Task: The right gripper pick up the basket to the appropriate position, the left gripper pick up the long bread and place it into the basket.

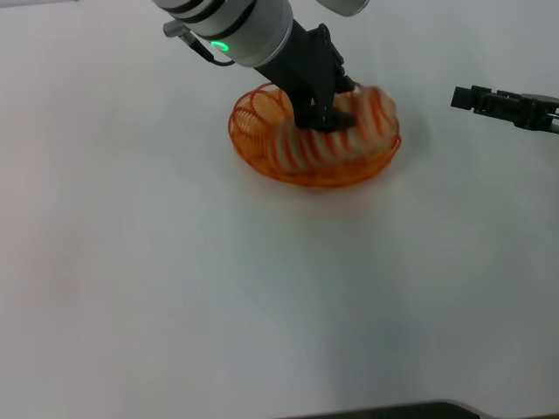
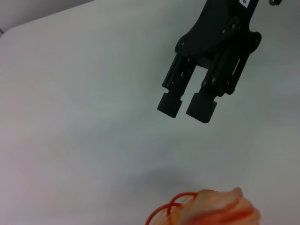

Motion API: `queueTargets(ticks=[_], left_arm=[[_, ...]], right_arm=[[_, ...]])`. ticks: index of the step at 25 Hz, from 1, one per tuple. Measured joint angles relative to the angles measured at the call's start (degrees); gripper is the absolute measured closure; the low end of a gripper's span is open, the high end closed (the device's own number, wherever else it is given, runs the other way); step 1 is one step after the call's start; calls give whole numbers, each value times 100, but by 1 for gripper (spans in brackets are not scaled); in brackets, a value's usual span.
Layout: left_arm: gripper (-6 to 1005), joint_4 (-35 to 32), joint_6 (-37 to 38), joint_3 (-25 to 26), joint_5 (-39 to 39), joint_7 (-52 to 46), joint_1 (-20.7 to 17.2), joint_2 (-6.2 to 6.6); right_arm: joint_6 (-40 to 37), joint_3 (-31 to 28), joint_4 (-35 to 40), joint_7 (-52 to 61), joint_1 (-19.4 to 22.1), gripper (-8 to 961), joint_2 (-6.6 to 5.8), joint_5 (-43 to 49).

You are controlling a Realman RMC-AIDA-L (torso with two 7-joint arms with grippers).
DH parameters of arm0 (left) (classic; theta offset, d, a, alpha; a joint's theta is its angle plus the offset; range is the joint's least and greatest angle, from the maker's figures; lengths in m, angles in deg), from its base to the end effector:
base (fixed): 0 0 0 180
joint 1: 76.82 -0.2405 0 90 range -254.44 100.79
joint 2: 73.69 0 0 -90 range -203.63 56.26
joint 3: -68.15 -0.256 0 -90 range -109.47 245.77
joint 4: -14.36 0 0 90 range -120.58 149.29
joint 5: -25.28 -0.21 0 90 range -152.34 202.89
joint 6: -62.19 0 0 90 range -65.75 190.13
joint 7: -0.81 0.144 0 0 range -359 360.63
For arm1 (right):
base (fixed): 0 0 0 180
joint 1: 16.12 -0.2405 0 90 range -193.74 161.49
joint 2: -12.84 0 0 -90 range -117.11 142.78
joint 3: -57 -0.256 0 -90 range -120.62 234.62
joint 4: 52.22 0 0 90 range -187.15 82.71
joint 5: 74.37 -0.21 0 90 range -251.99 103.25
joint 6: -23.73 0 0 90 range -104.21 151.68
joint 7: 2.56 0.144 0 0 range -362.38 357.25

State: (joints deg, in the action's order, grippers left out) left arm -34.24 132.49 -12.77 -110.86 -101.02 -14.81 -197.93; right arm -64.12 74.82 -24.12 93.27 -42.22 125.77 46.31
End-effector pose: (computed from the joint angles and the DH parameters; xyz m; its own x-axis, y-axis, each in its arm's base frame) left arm -0.0492 0.3961 -0.1008 0.9455 -0.2402 -0.2199 -0.2674 -0.9580 -0.1033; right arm 0.3397 0.3101 0.0505 0.3656 -0.6296 -0.6855 -0.8770 -0.4797 -0.0272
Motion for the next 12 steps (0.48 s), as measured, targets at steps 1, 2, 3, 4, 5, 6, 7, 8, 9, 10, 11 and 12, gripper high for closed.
queueTargets(ticks=[1, 2, 3, 4, 5, 6, 7, 8, 9, 10, 11, 12], left_arm=[[737, 4, -16, -1, 1, 0, -1, -2], [700, 8, -29, -1, 1, 1, -2, -5], [664, 9, -35, -2, 2, 2, -3, -6], [627, 10, -40, -3, 3, 3, -8, -9], [579, 9, -44, -3, 3, 4, -11, -11], [530, 5, -48, 2, 4, 4, -17, -12], [482, 0, -51, 24, 8, 4, -26, -12], [433, -3, -52, 51, 17, 2, -37, -12], [385, -13, -51, 89, 44, 1, -52, -11], [348, -90, -23, 323, 225, 17, -159, 11], [311, -90, -23, 323, 225, 17, -159, 11], [274, -166, -1, 519, 398, 49, -256, 17]], right_arm=[[0, 2, -4, 2, 0, 299, 0, 0], [0, 2, -6, 5, 0, 299, 0, 0], [-2, 1, -8, 6, 0, 299, 0, 0], [-8, -1, -8, 8, 0, 299, 0, 0], [-20, -3, -8, 9, 0, 299, 0, 0], [-30, -4, -8, 10, 0, 299, 0, 0], [-36, -4, -8, 10, 0, 299, 0, 0], [-39, -5, -8, 11, 0, 299, 0, 0], [-43, -4, -8, 11, 0, 299, 0, -1], [-60, -1, -8, 12, 3, 299, -1, -1], [-60, -1, -8, 12, 3, 299, -1, -1], [-78, -5, -8, 12, 8, 299, -1, -1]])
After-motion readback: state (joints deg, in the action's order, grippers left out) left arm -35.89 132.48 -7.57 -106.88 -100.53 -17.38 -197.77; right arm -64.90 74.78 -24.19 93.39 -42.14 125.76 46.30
